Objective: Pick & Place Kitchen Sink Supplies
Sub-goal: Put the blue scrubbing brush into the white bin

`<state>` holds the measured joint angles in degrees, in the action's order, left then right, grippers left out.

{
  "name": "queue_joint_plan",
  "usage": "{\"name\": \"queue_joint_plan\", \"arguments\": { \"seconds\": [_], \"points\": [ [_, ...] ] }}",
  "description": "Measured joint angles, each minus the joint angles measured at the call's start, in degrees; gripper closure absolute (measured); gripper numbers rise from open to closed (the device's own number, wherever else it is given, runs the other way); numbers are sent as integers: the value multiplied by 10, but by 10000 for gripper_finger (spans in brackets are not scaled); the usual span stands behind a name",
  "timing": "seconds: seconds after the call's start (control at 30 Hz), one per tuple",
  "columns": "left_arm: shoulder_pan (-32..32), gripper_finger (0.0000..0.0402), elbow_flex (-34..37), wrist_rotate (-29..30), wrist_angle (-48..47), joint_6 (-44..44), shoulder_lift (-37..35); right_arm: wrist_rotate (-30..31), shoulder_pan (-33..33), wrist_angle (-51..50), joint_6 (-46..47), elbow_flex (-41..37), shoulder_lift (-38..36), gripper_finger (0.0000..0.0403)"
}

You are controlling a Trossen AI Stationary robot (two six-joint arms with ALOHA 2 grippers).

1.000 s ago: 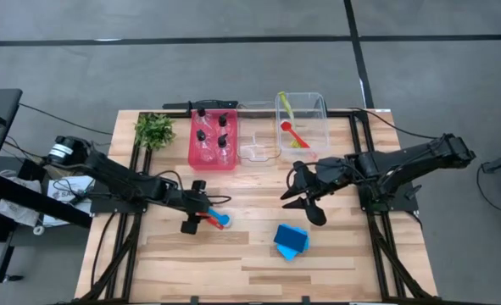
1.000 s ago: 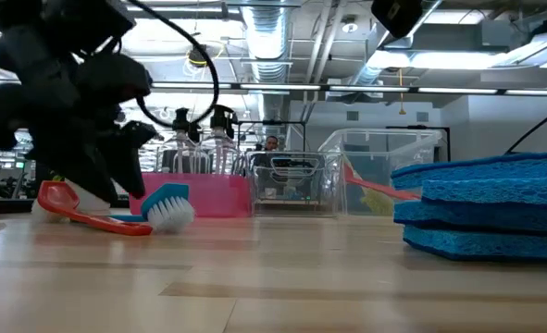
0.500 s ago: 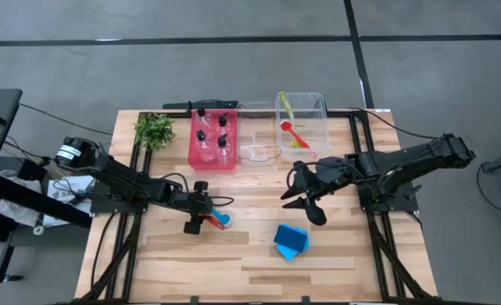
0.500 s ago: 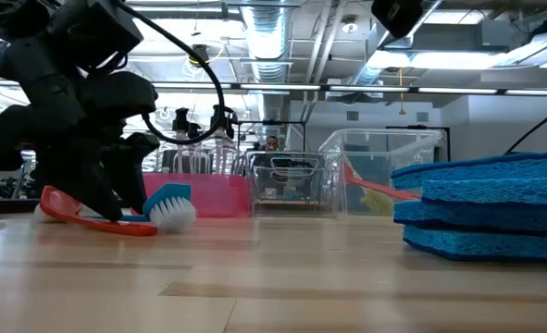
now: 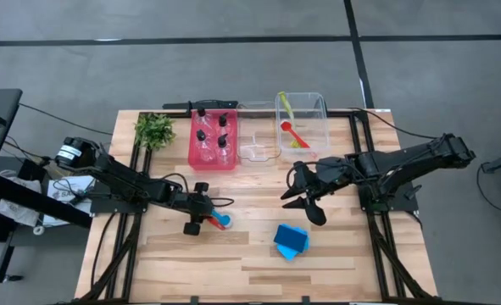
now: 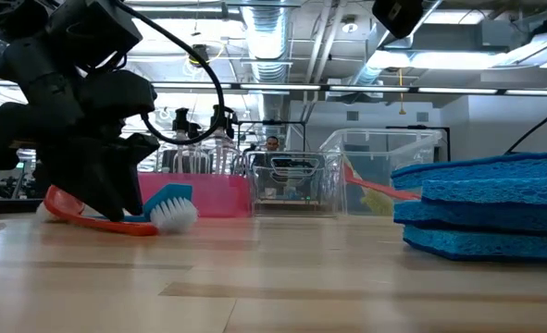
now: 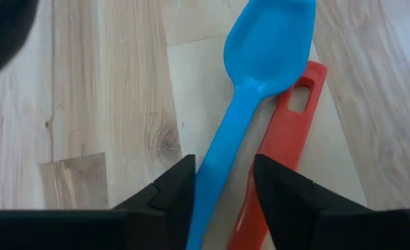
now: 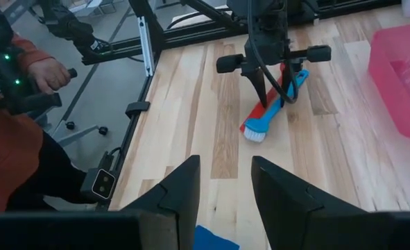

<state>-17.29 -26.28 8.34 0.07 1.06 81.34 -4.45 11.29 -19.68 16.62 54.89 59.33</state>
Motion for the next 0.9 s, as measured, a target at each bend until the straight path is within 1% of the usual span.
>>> {"name": "queue_joint_plan", "arguments": {
  "seconds": [0.3, 0.57, 0.9],
  "points": [
    [0, 339, 2, -11, 4, -2, 1, 0, 0, 0, 0, 0, 0, 278],
    [0, 392, 2, -10, 8, -26, -25, 0, 0, 0, 0, 0, 0, 278],
    [0, 395, 2, -9, 13, -29, -56, 0, 0, 0, 11, 0, 0, 278]
  ]
}}
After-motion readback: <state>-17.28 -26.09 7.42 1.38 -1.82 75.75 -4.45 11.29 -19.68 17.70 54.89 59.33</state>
